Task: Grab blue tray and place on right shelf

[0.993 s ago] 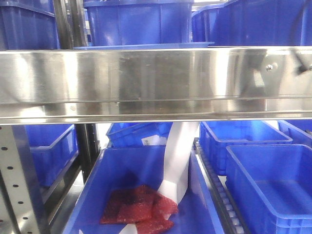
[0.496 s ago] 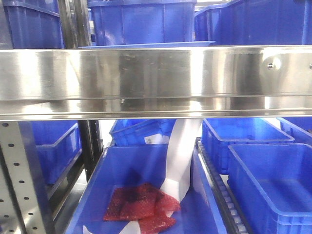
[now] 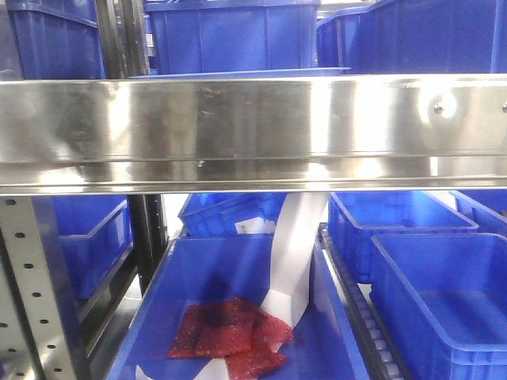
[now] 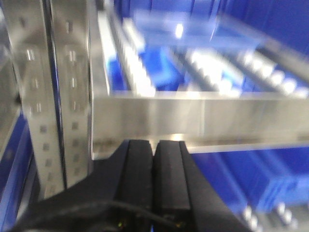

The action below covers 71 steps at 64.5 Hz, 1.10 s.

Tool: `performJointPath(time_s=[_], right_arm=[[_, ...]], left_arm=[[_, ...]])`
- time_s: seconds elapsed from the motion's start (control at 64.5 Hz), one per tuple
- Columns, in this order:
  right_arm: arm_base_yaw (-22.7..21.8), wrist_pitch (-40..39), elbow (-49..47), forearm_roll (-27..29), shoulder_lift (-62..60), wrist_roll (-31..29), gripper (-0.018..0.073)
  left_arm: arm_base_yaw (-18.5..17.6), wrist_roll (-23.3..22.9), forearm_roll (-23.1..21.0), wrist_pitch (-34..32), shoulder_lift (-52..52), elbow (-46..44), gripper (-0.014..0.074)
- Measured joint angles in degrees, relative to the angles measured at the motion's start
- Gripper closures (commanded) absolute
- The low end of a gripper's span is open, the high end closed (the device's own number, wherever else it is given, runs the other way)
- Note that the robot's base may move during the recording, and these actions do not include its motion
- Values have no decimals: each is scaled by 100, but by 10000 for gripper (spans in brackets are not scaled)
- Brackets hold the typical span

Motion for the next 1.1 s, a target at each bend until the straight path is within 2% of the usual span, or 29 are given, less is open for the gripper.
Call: performJointPath(time_s=[0.248,0.838,0.915,1.101], right_arm=[[0,-332,-2,-13,-1191,0,504],[0,-383,-2,-13,-1228,0,504],[0,-392,-2,-13,-1228,0,504],[0,-392,-2,-13,-1228,0,504]], left_arm=[[0,0,0,-15,-397,0,645],[33,0,0,0,-409,16,645],[322,35,-31,35,-409,38,645],[1630,735,-495,-309,-790,723,645]])
